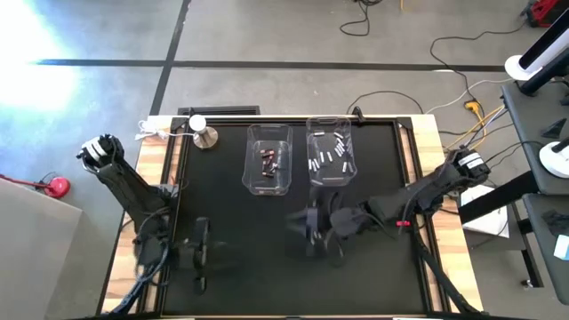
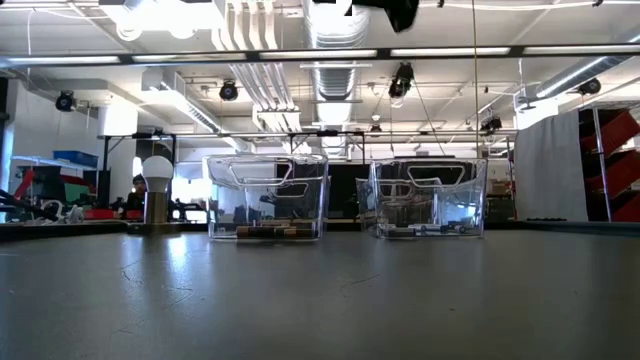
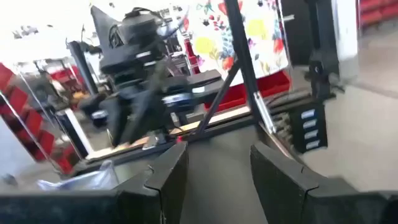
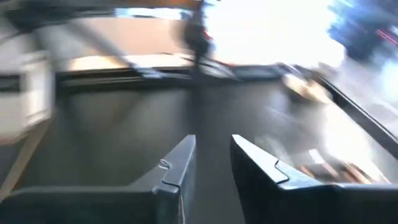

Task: Sort batteries
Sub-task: Return to Home Position

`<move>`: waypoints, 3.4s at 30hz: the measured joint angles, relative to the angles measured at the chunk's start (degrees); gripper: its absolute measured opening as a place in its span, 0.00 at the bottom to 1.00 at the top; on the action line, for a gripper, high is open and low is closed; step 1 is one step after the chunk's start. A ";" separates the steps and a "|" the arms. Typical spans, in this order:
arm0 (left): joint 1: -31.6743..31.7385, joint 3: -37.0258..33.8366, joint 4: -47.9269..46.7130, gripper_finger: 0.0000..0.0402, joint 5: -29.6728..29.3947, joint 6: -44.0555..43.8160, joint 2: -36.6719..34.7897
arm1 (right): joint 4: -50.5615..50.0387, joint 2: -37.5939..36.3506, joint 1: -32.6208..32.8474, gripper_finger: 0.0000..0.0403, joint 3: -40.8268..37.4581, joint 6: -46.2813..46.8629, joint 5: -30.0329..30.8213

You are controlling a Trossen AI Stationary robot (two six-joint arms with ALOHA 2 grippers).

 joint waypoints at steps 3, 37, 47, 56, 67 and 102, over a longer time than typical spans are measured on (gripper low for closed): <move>3.86 0.20 0.25 0.39 4.78 -4.08 -0.24 | 6.04 0.89 2.73 0.20 -1.48 -9.37 -7.03; 50.82 -4.95 -34.13 0.39 42.12 -15.67 -32.61 | -3.23 -54.51 -1.88 0.03 -38.44 -7.81 -8.35; 50.80 -19.87 -24.73 0.39 39.87 -19.30 -43.89 | -0.39 -75.27 -1.88 0.03 -52.00 -12.64 -8.29; 50.82 -30.57 -12.76 0.39 38.62 -20.66 -48.96 | -12.23 -86.78 -6.37 0.03 -53.39 -7.57 -10.92; 50.76 -31.17 -12.94 0.39 38.12 -23.26 -49.85 | -14.19 -87.00 -9.33 0.03 -52.32 -6.14 -17.39; 55.88 -32.59 -32.95 0.39 50.85 -31.08 -58.85 | -12.45 -87.25 -21.00 0.03 -55.14 -9.72 -32.54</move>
